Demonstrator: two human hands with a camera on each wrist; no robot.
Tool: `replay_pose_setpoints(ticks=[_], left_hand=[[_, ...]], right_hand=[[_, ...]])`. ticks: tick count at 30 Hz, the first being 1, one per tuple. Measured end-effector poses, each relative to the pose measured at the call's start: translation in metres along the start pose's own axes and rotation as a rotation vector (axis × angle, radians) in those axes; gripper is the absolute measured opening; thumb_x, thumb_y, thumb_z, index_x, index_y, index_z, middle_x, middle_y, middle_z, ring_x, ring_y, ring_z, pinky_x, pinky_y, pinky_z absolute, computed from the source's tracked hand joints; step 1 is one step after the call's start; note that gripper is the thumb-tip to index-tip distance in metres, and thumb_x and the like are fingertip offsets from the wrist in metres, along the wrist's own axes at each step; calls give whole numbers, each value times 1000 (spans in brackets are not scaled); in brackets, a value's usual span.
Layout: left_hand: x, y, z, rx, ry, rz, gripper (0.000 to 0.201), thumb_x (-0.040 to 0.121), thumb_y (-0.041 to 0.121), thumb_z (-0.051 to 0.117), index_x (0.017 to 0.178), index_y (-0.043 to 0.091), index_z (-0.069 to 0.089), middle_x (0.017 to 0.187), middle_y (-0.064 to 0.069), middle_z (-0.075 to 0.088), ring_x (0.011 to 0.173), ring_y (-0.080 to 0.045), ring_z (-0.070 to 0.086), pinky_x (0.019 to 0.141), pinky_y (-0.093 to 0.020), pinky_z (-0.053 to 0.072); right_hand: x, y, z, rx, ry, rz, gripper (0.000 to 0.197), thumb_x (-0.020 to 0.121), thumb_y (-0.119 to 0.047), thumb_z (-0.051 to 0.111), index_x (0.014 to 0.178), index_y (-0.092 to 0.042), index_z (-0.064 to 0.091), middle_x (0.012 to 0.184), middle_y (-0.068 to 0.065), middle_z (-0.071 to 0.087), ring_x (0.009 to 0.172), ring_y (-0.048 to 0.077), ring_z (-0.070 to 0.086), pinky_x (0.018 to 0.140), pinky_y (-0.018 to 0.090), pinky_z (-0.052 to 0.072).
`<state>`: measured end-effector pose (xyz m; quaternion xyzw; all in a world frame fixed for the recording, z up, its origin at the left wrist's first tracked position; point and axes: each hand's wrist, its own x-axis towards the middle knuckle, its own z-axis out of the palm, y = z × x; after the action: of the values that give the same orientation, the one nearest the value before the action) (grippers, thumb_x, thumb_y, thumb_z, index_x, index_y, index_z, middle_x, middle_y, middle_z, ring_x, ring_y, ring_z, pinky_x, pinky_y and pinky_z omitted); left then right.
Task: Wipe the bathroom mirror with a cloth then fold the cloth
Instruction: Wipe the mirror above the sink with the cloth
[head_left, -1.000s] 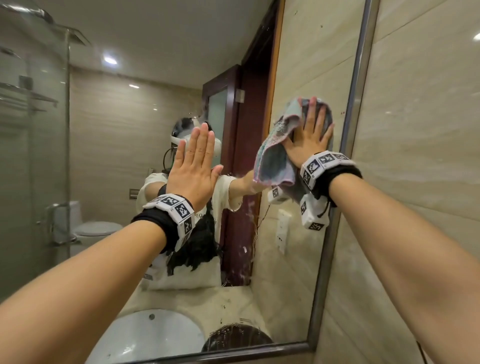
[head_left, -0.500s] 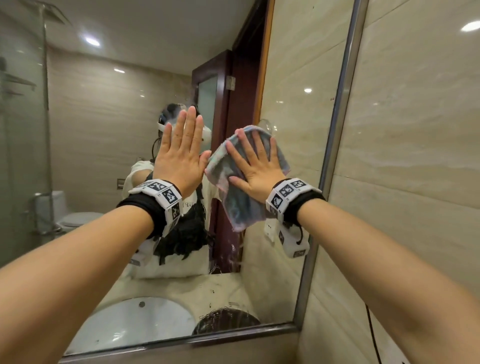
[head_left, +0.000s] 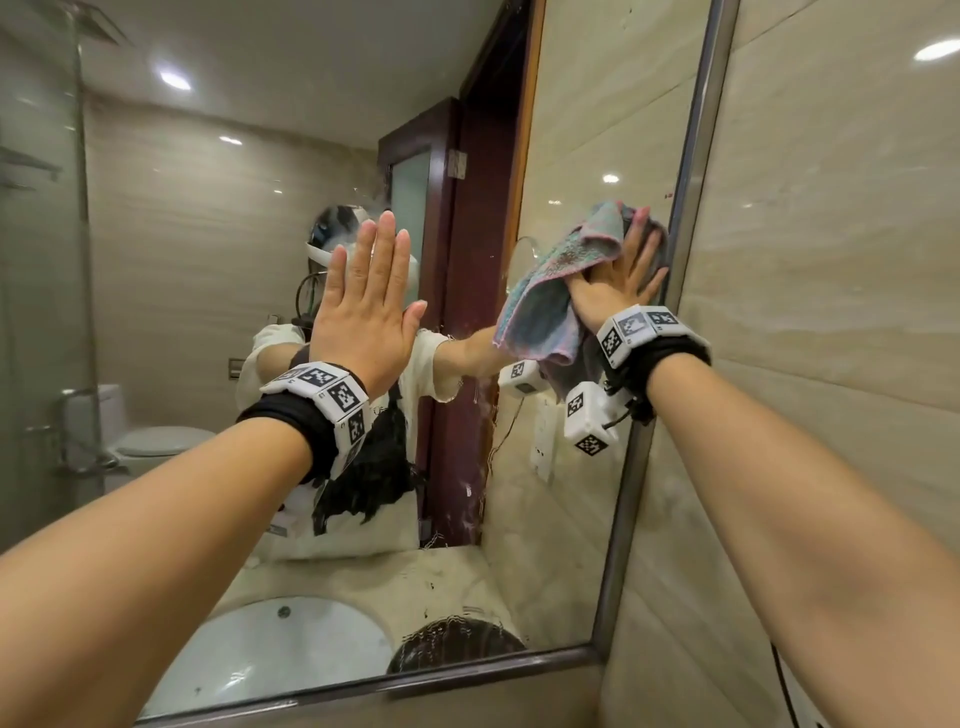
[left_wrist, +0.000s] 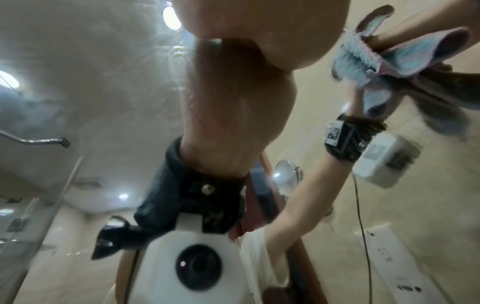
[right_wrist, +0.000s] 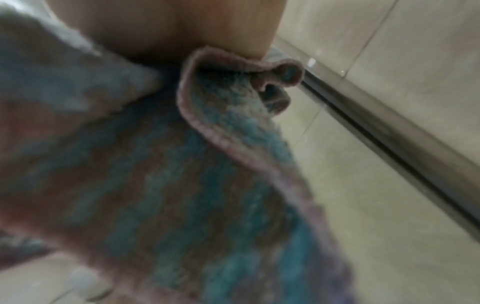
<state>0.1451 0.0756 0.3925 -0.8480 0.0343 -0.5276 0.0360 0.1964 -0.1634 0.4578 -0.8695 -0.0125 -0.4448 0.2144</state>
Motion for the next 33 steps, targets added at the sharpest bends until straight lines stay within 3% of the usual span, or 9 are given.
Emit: replay_pose_setpoints(ticks=[11,18,27,33], left_hand=[[0,0,0,-7,25,7,65,98,40,13,140,9,-25,154,-10,-20,142,-23,-19,116,-40,-12],[0,2,1,-10,37,6,65,97,39,14,141,8,-24,155,-12,-18,143,-26,-16,117,-43,-7],[0,1,0,-6,22,14,65,98,38,15,140,7,-24,155,-12,-18,143,-26,-16,117,-43,-7],[0,2,0,5,21,16,66,98,39,14,144,6,-20,155,-12,-17,143,-26,-15,117,-42,-8]], right_hand=[[-55,43,26,-90,-71,-27,90,91,-44,48,148,-12,-14,156,11,-20,143,29,-20,113,40,-16],[-58,19,24,-147,-59,-13,84,93,-45,41,148,-11,-12,155,14,-18,143,33,-18,116,50,-10],[-36,-45,8,-290,-66,-351,84,93,-55,29,147,-10,-16,155,15,-19,143,35,-17,113,52,-11],[-69,-35,33,-291,-124,-557,72,90,-56,12,147,-20,-14,156,13,-16,143,35,-17,112,56,-13]])
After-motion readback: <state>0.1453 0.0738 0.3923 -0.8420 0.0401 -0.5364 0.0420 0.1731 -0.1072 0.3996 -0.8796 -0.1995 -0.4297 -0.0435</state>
